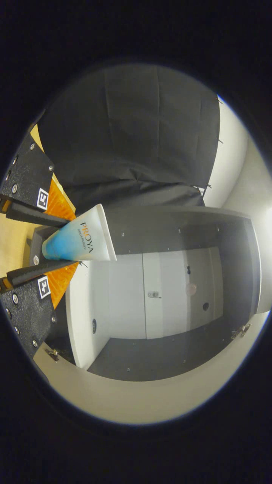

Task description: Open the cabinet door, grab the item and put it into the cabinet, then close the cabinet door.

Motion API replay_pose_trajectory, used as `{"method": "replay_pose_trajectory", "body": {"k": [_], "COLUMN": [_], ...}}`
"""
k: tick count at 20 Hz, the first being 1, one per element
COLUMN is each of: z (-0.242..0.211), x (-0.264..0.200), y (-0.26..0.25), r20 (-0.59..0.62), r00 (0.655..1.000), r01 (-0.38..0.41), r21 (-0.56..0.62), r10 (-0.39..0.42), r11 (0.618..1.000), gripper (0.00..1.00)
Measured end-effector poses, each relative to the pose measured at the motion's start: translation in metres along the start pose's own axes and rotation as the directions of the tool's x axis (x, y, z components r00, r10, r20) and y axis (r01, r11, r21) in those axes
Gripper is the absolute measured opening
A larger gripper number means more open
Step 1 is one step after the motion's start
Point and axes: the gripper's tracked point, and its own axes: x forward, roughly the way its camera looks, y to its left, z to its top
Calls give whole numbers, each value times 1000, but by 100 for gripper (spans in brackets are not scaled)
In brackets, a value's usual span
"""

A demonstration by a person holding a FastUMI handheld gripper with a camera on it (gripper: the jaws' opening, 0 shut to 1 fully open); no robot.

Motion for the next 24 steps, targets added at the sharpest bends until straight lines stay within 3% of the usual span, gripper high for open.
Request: {"method": "replay_pose_trajectory", "body": {"k": [5, 9, 13, 19, 24], "z": [35, 39, 28, -3, -8], "x": [47, 95, 133, 173, 176], "y": [-30, -73, -116, -126, -128], "r20": [9, -17, -38, -91, -92], "r00": [997, 982, 938, 911, 908], "r01": [74, 188, 347, 412, 418], "r21": [65, 88, 131, 143, 115], "r10": [-75, -187, -345, -403, -409], "r11": [995, 978, 929, 900, 901], "gripper": [49, 49, 49, 49, 49]}}
